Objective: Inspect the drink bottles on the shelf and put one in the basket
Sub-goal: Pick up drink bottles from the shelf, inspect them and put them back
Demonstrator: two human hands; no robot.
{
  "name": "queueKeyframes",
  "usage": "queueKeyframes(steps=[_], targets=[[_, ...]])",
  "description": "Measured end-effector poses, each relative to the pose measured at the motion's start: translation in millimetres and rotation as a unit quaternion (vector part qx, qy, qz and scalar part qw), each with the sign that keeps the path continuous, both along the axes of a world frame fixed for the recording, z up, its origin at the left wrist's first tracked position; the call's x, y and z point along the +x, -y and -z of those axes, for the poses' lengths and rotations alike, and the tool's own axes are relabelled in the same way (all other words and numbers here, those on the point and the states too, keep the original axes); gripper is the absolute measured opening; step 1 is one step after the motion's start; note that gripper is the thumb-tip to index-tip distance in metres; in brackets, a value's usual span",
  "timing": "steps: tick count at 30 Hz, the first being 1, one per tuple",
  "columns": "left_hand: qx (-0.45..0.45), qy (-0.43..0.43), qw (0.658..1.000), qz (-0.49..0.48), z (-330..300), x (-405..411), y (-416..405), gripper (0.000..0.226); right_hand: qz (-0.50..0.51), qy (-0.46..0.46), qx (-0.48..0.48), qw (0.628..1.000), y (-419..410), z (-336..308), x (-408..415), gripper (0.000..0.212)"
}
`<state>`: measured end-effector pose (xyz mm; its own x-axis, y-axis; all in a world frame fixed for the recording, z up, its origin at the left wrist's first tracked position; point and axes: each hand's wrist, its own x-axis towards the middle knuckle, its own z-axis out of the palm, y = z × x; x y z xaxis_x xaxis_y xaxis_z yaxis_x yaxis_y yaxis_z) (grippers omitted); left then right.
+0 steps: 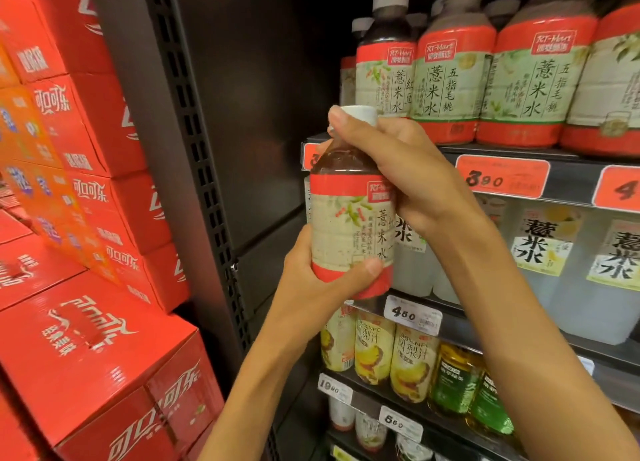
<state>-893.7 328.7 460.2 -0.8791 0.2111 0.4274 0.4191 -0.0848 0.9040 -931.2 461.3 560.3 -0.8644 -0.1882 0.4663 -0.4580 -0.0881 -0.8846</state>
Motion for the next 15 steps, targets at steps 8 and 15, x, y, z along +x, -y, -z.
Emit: queueKeyframes(steps=[8,15], targets=[[0.138,0.094,0.964,0.206,4,4,2,0.059,-0.195,0.109,-0.104,0.969,-1,15,-9,0.038],[0.072,0.068,0.988,0.121,-4,2,15,0.091,-0.120,0.010,-0.103,0.987,-1,8,-7,0.031]])
